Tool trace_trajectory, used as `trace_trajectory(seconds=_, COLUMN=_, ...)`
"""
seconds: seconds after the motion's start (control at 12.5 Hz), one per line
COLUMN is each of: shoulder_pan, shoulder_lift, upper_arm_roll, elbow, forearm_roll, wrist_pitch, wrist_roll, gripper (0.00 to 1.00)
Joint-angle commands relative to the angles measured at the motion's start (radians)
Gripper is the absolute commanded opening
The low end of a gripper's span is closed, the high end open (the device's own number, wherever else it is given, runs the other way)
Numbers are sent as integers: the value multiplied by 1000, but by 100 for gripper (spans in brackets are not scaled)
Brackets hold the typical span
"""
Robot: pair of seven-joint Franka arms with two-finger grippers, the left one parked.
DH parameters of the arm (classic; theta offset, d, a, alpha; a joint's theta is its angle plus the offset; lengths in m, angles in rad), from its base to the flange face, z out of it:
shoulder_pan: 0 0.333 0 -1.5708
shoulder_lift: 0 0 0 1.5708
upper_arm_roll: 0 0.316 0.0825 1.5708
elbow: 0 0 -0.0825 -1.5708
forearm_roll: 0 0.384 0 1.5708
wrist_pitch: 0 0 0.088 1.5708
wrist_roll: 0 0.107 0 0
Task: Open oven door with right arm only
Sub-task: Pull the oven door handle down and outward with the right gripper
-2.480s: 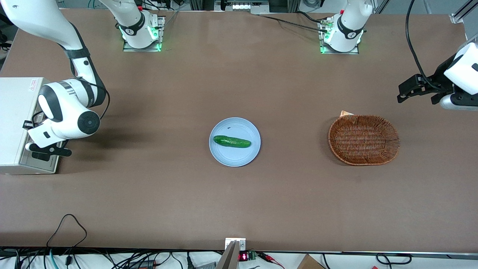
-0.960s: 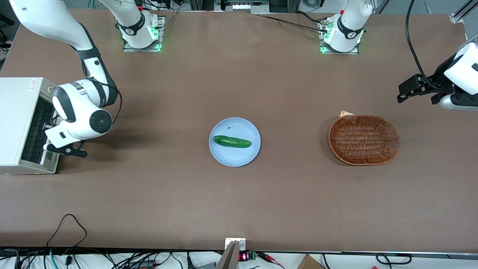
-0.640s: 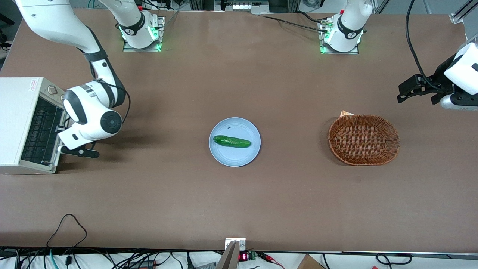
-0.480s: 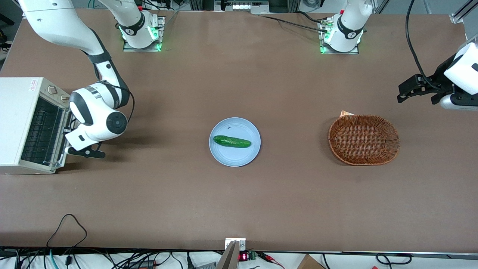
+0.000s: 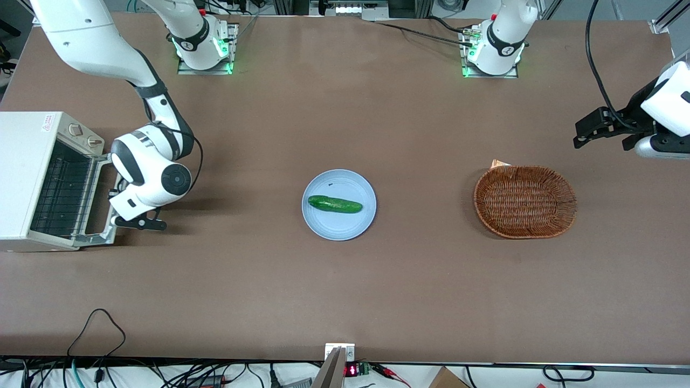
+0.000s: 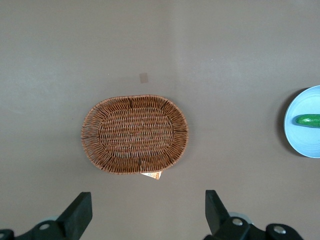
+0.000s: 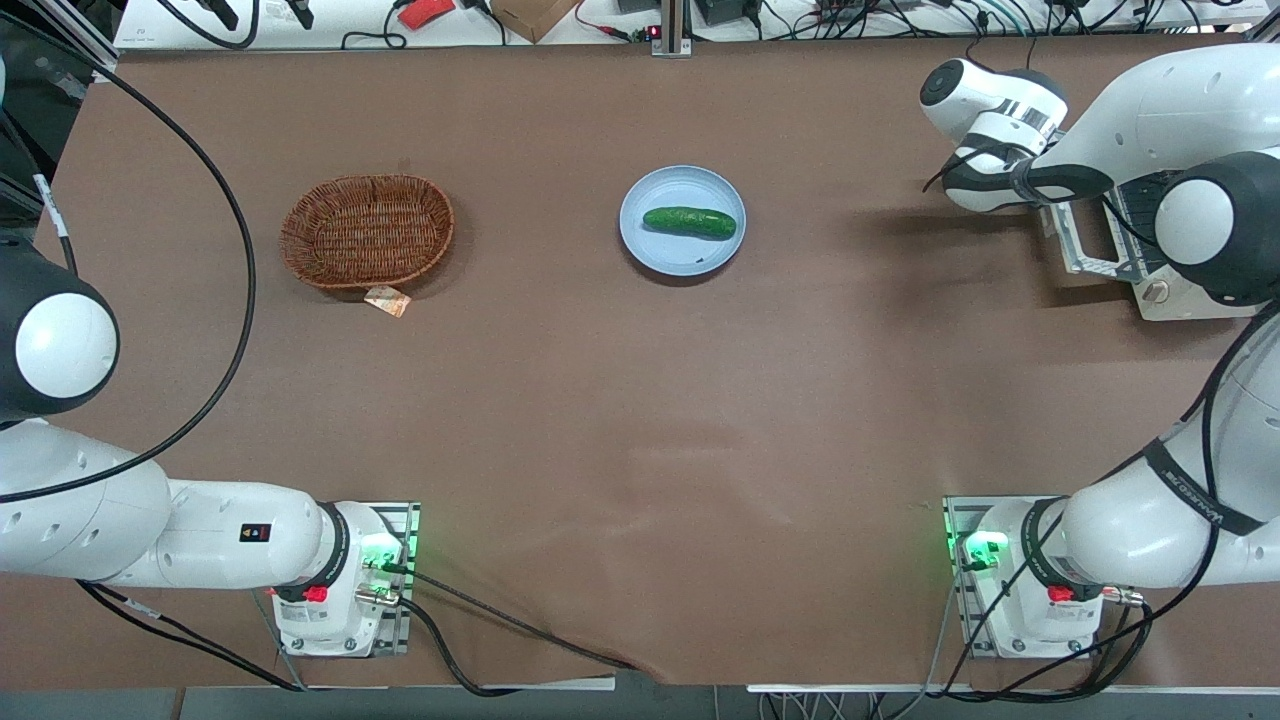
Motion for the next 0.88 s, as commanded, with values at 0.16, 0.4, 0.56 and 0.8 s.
trace_trajectory(seconds=0.16, shoulder_pan=-5, shoulder_lift=40, upper_arm_roll=-19, elbow=23, forearm_roll=-6, wrist_pitch=2, wrist_roll=8, gripper=0)
trace_trajectory(seconds=0.4, shoulder_pan=-6, shoulder_lift=52, upper_arm_roll=-19, elbow=23, forearm_roll=-6, wrist_pitch=14, wrist_roll=10, gripper=0)
trace_trajectory(seconds=0.56, shoulder_pan=-6, shoulder_lift=60, upper_arm_roll=-19, elbow=23, forearm_roll=11, wrist_pitch=25, wrist_roll=10, gripper=0)
trace_trajectory(seconds=0.8, shoulder_pan=8, shoulder_lift=66, upper_arm_roll=-19, elbow=22, forearm_roll=23, wrist_pitch=35, wrist_roll=8, gripper=0)
